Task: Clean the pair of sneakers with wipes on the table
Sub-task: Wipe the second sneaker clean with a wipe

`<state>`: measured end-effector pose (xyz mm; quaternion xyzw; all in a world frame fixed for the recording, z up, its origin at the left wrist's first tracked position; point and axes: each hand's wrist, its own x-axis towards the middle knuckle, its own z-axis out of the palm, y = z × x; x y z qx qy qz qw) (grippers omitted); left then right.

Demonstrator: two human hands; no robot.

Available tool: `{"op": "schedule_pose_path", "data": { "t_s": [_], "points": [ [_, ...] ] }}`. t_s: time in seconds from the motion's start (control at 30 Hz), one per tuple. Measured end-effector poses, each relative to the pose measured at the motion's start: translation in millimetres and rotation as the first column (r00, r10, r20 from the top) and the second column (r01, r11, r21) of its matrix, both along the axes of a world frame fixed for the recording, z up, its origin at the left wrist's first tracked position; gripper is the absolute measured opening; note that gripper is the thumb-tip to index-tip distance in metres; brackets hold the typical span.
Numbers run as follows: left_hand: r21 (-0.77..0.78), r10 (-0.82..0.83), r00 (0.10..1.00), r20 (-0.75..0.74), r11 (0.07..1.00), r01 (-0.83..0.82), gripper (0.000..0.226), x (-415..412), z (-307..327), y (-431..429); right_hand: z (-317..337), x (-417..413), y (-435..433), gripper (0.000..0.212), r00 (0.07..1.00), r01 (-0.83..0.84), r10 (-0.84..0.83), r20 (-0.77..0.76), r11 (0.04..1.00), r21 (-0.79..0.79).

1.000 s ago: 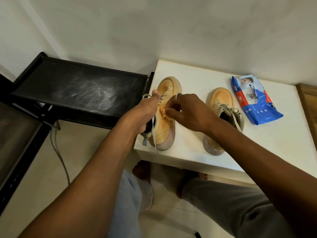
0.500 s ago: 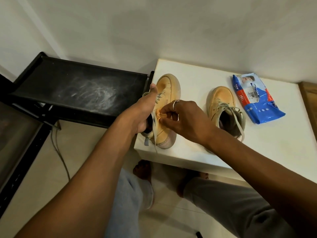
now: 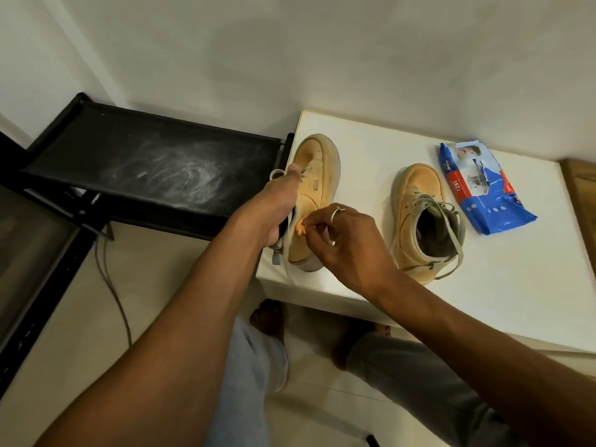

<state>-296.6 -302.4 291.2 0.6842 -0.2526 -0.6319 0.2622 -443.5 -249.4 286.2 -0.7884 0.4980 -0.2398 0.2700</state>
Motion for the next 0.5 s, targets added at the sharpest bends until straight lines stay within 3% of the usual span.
{"op": "schedule_pose_path", "data": {
  "t_s": [0.13,0.3,0.43,0.5],
  "points": [
    [-0.01,-0.072,0.997,0.005,0.997,0.072,0.074,-4,1,0,3,1,-10,0.021,0.983,0.17,-0.172,0.065,0.985,0.039],
    [0.016,-0.058,0.998,0.03,0.998,0.058,0.079,-2,-3,-2,2,3,0,0.018,0.999,-0.039,0.038,0.029,0.999,0.037],
    [-0.005,-0.033,0.999,0.028,0.999,0.033,0.076,-5,-4,-4,6,-1,-22,0.021,0.997,0.07,-0.07,0.022,0.997,-0.016],
    [-0.007,-0.011,0.999,0.034,1.0,0.011,0.076,-6,-5,-4,7,0,-22,0.022,1.0,0.025,-0.025,0.001,1.0,0.004]
  ]
}}
